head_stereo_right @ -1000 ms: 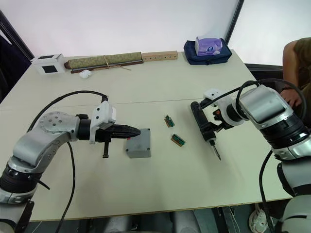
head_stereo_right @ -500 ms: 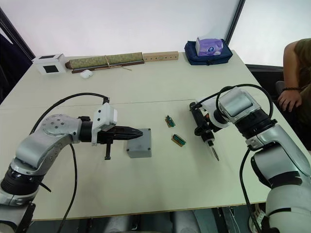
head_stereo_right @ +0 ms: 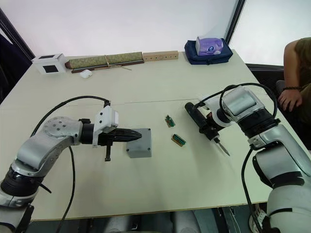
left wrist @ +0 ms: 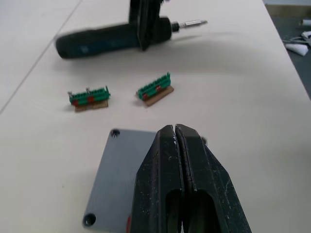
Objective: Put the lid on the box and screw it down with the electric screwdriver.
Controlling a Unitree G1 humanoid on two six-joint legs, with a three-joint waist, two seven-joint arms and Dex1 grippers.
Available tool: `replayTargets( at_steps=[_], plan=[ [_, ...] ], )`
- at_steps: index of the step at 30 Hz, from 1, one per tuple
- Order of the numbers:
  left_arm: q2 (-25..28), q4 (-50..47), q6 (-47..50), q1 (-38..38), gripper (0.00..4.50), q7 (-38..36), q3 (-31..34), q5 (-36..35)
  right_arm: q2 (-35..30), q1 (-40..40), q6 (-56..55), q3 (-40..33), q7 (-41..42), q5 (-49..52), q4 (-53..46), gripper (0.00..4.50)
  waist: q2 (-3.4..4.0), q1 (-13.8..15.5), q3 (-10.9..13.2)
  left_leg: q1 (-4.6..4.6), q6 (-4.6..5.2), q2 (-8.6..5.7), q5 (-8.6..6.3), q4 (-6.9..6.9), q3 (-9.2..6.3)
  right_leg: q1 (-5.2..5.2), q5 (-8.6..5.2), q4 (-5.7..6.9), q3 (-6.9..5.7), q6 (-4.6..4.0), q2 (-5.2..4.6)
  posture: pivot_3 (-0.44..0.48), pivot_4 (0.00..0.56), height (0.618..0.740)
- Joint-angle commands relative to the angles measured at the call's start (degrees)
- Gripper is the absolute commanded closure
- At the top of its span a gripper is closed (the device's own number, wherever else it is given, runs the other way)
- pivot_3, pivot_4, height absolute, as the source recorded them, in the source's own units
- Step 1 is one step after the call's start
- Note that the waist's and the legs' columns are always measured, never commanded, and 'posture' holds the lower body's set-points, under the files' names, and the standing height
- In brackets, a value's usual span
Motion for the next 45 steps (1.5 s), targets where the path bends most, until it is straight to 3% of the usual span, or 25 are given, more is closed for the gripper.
replayTargets(
  at_steps=[1,4,7,10,13,18,29,45],
  plan=[
    [0.89,1.27,-1.96,0.45,4.5,-1.49,0.08,0.93,3.94,1.55,-6.48,-17.99,-1.78,6.55,-15.76,2.78,0.02,-0.26,0.01,0.0,0.0,0.02,0.0,-0.02,0.0,-0.02,0.0,0.0,0.01,0.0,0.03,0.0,0.15,0.74],
    [0.36,1.94,-1.51,0.08,4.5,-1.93,-0.26,0.52,9.78,8.16,-15.09,-27.52,-5.2,9.2,-24.97,2.78,0.0,-0.06,0.0,0.01,0.0,0.17,0.0,-0.11,-0.09,-0.03,-0.01,0.0,-0.01,-0.02,0.2,0.0,0.15,0.74],
    [1.05,3.02,-2.65,0.55,4.5,-3.29,0.5,0.43,14.68,10.51,-17.28,-30.16,-9.84,9.44,-28.11,2.78,-0.01,0.41,-0.01,0.01,0.0,0.18,0.0,-0.08,-0.08,-0.01,-0.01,0.01,-0.03,-0.02,0.19,0.0,0.15,0.74],
    [-0.09,4.05,-1.85,-1.23,4.5,-3.46,-2.01,1.4,24.45,18.86,-32.31,-33.36,-13.97,10.23,-34.24,2.78,-0.11,0.67,-0.07,0.02,0.0,0.06,0.0,0.06,-0.07,0.13,0.0,0.01,-0.07,-0.01,0.02,0.0,0.15,0.74],
    [-0.37,5.27,-2.13,-1.51,4.5,-3.85,-3.02,2.14,31.32,24.23,-42.28,-32.63,-15.43,9.98,-36.71,2.78,-0.06,0.3,-0.03,0.0,0.0,-0.01,0.0,0.04,0.0,0.1,0.0,-0.01,-0.01,0.01,-0.03,0.0,0.15,0.74],
    [-0.86,8.08,-3.52,-1.2,4.5,-4.07,-4.1,3.91,37.26,28.73,-52.98,-28.99,-16.65,8.23,-35.26,2.78,-0.07,0.03,-0.04,0.05,-0.01,0.03,0.01,0.03,-0.02,0.08,0.0,0.05,-0.01,0.0,0.03,0.0,0.15,0.74],
    [-0.83,10.37,-4.72,-1.85,4.5,-4.37,-4.63,6.57,37.12,34.83,-58.53,-22.86,-15.21,6.94,-35.45,2.78,-0.07,0.1,-0.04,0.1,-0.02,0.05,0.01,0.02,-0.04,0.09,-0.01,0.14,-0.01,-0.01,0.07,0.0,0.15,0.74],
    [-0.25,9.42,-3.69,-1.52,4.5,-4.72,-4.48,6.77,35.99,37.8,-63.42,-21.22,-14.97,4.99,-32.79,2.78,-0.07,0.1,-0.04,0.11,-0.02,0.05,0.01,0.02,-0.04,0.1,-0.01,0.16,-0.01,-0.01,0.07,0.0,0.15,0.74]
  ],
)
